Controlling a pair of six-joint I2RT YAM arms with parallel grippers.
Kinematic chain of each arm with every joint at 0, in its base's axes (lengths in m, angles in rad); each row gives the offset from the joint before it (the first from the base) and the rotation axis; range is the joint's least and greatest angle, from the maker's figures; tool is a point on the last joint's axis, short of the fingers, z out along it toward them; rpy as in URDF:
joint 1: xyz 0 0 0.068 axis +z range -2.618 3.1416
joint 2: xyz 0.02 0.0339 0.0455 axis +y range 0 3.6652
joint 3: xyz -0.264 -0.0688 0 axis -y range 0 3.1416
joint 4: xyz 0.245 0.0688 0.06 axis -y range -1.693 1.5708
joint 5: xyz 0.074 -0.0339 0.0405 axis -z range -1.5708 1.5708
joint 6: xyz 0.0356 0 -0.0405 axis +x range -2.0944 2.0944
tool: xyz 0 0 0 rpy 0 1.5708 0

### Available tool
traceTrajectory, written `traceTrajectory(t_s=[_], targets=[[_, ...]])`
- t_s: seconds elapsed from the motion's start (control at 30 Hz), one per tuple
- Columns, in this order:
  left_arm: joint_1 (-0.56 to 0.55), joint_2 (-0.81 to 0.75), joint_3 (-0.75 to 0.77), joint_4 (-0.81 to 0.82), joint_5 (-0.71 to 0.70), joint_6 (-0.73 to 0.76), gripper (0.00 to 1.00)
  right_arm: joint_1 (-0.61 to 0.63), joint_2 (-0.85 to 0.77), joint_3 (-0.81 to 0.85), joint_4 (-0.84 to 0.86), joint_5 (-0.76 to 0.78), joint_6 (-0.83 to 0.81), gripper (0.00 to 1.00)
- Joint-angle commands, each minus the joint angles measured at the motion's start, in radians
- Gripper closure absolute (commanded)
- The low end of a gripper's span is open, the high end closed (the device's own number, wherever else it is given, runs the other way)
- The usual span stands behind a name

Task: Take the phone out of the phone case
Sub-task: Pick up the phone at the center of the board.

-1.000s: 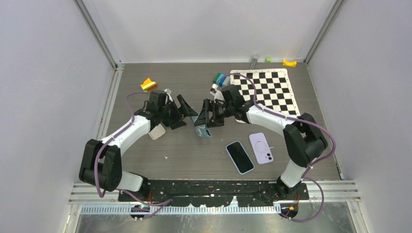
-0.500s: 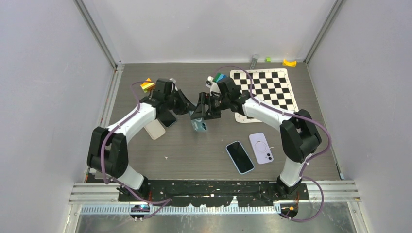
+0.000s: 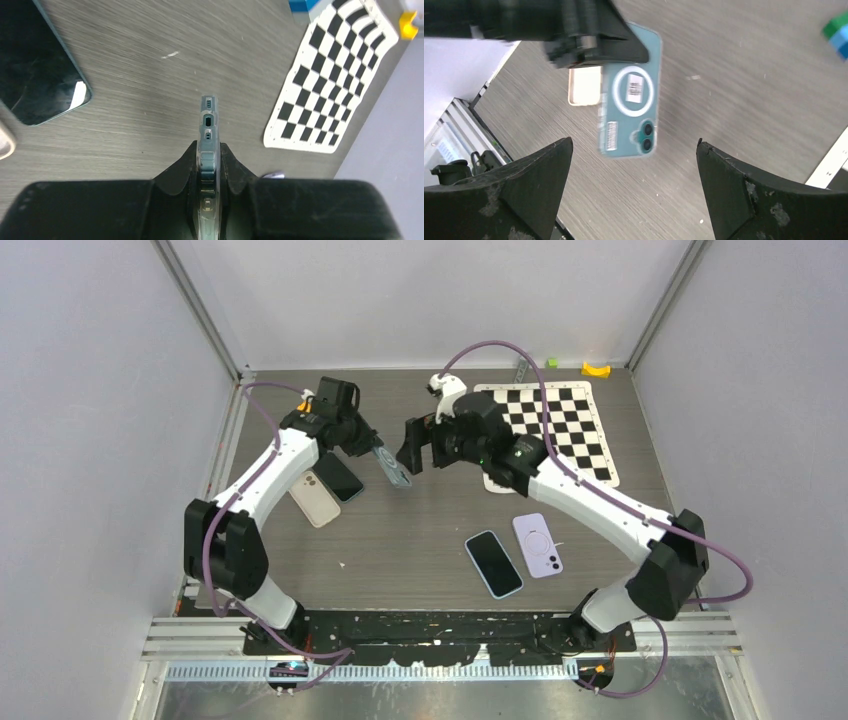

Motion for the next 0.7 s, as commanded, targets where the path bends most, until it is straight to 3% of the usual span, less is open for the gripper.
traceTrajectory(t_s=[0.0, 0.23, 0.37, 0.47, 0.67], targets=[[0.02, -0.089, 0.064, -0.079, -0.121, -0.116, 1.0, 0.152, -0.077, -0.009, 0.085, 0.288, -0.205, 0.01], [0.038, -0.173, 0.097, -0.137, -0.123, -0.187, 1.0, 0.329, -0.016, 0.051, 0.102, 0.518, -0.459, 0.02], [0.056, -0.201, 0.102, -0.147, -0.09, -0.202, 1.0, 0.36, 0.039, 0.095, 0.077, 0.528, -0.488, 0.06], [0.066, -0.209, 0.1, -0.156, -0.039, -0.216, 1.0, 0.363, 0.081, 0.141, 0.039, 0.546, -0.465, 0.17], [0.079, -0.229, 0.055, -0.138, -0.021, -0.234, 1.0, 0.363, 0.196, 0.276, -0.063, 0.603, -0.424, 0.5]])
